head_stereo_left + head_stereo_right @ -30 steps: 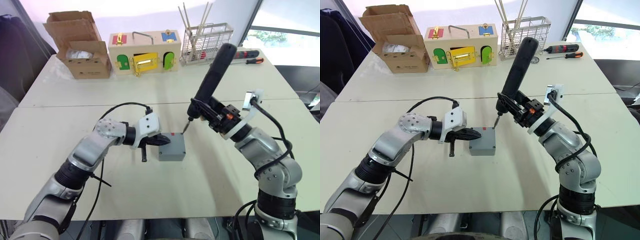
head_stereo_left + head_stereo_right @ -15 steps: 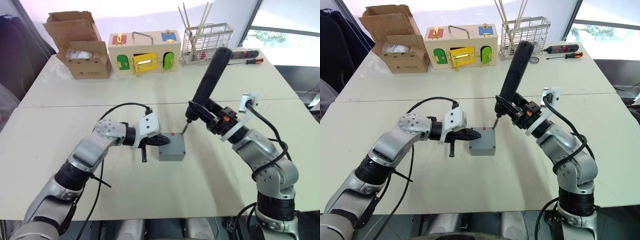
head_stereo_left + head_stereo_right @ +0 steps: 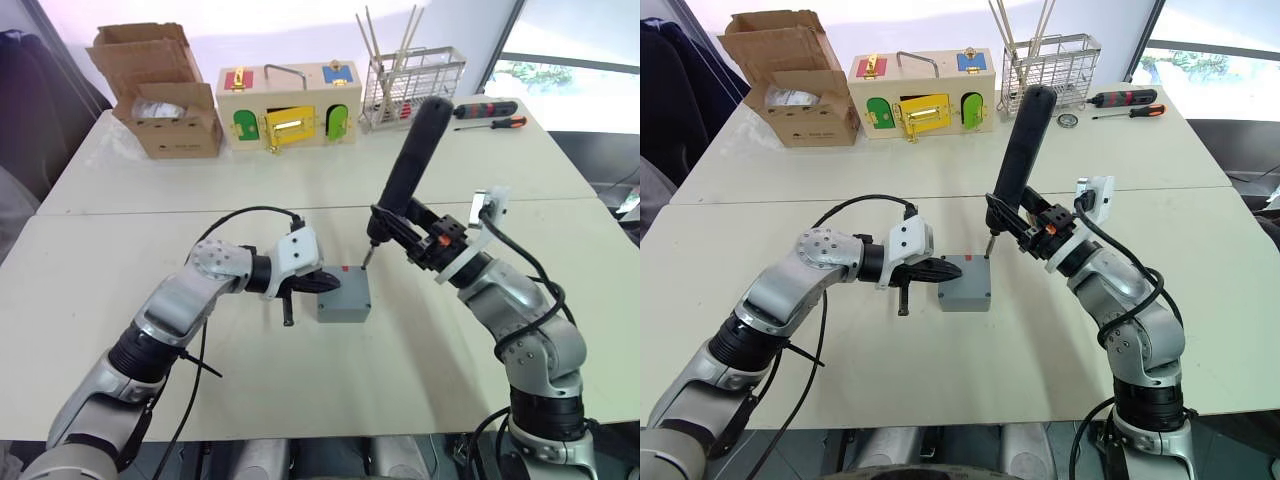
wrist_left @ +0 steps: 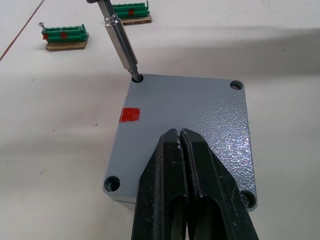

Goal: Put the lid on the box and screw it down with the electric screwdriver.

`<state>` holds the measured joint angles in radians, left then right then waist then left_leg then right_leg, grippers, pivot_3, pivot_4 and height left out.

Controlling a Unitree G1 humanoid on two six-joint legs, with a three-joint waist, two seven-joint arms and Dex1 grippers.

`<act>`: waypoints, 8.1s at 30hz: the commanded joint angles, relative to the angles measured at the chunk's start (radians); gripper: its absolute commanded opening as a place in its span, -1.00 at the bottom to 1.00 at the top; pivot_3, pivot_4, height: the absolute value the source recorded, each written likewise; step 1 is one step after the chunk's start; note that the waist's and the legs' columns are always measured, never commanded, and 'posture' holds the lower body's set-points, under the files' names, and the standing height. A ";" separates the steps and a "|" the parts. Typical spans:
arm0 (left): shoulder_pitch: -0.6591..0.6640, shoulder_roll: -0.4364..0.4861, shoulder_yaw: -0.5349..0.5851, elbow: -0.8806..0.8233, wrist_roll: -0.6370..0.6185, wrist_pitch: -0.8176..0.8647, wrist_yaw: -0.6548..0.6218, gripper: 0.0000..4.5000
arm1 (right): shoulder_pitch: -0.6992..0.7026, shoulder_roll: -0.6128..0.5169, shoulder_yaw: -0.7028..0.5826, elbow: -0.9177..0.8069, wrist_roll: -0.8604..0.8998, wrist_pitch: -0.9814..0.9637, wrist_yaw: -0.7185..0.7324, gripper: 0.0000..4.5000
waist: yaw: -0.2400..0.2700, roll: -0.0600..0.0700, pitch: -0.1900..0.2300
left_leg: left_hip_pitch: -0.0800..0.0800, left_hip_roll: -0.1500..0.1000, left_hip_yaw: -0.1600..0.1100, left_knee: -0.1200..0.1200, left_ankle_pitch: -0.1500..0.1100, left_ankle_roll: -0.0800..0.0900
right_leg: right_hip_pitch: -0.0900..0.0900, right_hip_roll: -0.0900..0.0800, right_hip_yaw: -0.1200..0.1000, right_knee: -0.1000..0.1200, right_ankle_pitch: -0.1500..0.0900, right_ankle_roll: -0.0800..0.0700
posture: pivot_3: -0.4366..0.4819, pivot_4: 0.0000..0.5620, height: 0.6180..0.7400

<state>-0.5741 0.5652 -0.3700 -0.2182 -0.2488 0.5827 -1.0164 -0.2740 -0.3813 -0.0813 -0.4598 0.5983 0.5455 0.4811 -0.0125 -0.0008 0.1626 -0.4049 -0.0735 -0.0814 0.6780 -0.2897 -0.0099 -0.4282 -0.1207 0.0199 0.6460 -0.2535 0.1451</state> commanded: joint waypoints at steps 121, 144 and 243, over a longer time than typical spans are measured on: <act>-0.024 -0.007 0.025 -0.238 -0.146 0.060 -0.030 -1.00 | -0.461 -0.847 -0.113 0.510 0.255 0.735 0.136 -0.18 | 0.019 0.000 0.010 | -0.004 0.000 0.002 -0.012 0.001 -0.001 | -0.002 -0.002 -0.001 -0.019 -0.001 0.000 | -0.05 -0.47 0.84; 0.020 -0.012 -0.008 -0.301 -0.078 0.007 0.053 -1.00 | -0.717 -0.755 0.489 1.198 -0.297 0.663 0.613 -0.18 | 0.006 0.009 0.016 | -0.003 0.000 0.004 -0.010 0.002 -0.003 | -0.002 -0.002 0.001 -0.015 -0.001 0.000 | -0.05 -0.47 0.84; 0.085 -0.086 -0.055 -0.032 0.230 -0.005 0.177 -1.00 | -0.049 -0.484 0.307 0.013 -0.343 0.063 0.602 0.99 | 0.025 0.003 0.014 | -0.004 0.000 0.000 0.005 0.000 0.001 | 0.003 0.000 -0.002 -0.012 0.001 0.001 | -0.05 -0.47 0.84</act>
<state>-0.4760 0.4790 -0.4242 -0.2184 -0.0029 0.5999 -0.8190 -0.3202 -0.8711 0.2557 -0.3991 0.2411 0.6088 1.0935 0.0129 0.0019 0.1763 -0.4085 -0.0731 -0.0818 0.6829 -0.2901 -0.0093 -0.4248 -0.1208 0.0182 0.6344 -0.2527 0.1463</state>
